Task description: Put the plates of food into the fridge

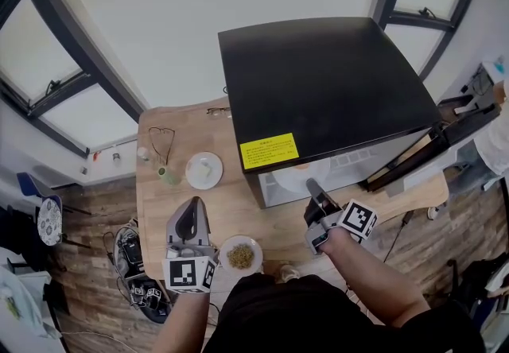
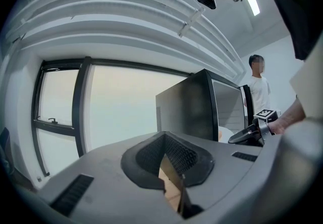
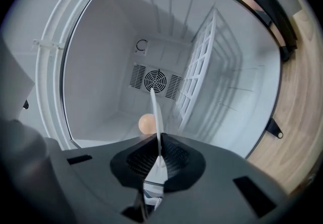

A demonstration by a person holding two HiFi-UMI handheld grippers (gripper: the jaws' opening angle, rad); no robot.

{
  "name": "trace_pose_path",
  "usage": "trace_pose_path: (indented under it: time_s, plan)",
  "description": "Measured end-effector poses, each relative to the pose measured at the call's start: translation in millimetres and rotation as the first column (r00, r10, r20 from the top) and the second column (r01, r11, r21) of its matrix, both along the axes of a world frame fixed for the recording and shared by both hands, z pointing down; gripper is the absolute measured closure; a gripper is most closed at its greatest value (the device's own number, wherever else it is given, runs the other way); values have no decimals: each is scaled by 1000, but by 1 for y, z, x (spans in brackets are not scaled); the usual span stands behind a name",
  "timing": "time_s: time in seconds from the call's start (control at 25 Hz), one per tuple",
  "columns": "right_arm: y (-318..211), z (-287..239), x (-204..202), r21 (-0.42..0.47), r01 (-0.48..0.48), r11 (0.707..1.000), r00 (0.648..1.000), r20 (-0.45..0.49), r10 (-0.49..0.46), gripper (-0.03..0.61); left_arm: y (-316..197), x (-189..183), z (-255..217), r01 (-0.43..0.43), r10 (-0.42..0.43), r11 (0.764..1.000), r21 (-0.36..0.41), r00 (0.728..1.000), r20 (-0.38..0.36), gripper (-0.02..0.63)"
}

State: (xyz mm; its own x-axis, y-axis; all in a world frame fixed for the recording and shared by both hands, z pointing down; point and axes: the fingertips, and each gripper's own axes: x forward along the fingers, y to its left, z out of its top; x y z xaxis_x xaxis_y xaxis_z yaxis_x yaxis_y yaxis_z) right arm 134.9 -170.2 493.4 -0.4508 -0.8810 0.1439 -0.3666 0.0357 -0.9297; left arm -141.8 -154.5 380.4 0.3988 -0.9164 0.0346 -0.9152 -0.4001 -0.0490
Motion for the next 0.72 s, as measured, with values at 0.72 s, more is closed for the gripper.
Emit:
trace_pose_path:
  time_s: [0.72]
  plan:
    - [-31, 4, -11, -56, 0, 998, 1000, -9, -1, 541, -5, -14, 4, 16, -16, 1000, -17, 1000, -5, 609]
